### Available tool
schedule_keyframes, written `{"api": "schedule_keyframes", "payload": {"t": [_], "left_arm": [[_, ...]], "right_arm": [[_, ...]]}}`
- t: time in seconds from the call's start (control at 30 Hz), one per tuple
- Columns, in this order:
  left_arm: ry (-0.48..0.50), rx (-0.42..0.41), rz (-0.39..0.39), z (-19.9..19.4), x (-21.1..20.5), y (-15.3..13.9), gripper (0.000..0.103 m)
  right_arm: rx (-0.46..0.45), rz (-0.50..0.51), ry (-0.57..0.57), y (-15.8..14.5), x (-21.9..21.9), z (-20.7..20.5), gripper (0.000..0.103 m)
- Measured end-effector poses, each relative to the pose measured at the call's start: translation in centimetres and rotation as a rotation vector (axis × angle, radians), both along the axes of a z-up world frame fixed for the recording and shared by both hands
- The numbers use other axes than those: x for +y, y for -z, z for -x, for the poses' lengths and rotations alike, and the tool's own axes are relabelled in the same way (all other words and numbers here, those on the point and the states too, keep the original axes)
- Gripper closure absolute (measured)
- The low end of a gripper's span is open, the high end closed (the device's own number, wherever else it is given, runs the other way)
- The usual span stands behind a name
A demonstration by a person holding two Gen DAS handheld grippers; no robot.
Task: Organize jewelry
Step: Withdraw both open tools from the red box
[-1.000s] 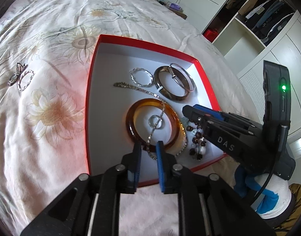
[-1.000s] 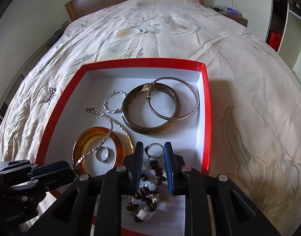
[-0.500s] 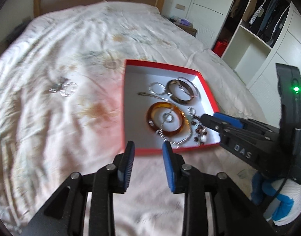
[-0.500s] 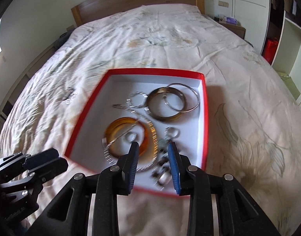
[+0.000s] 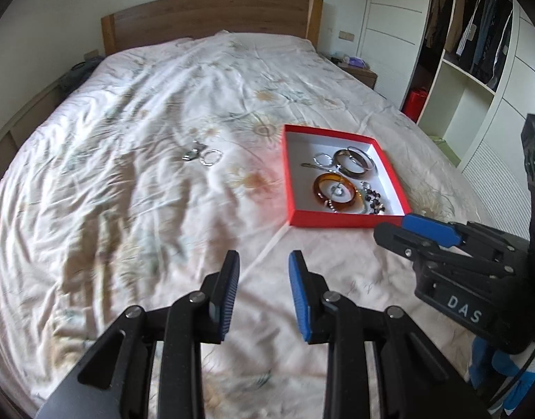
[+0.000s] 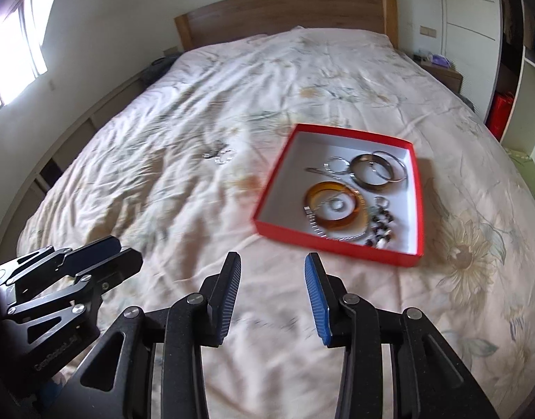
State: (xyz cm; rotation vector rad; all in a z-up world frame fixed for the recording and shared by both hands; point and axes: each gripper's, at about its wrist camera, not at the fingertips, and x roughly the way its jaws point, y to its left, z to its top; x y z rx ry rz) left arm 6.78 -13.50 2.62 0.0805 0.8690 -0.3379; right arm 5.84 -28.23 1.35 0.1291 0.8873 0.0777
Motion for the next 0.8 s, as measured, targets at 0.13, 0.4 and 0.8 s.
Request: {"api": "schedule_keyframes", "payload": {"t": [0.13,0.4,0.8], "left_arm": [[-0.028,-0.022,0.005,1.7,2.2,-1.0,0.075],[-0.088,-0.074,-0.004,4.6,6.0,-2.4,0.074],[-0.135,-0.134,0.007,7.3,9.5,-3.9,0.066]], "right_arm": [[-0.017,0.014,-0.025,-1.2,2.3,1.9,0.059],[-0.041,0.027,-0.063,-2.6,5.4,4.4,0.058],[-0.069,0.055,-0.101,-3.9,9.1,7.0,0.058]]}}
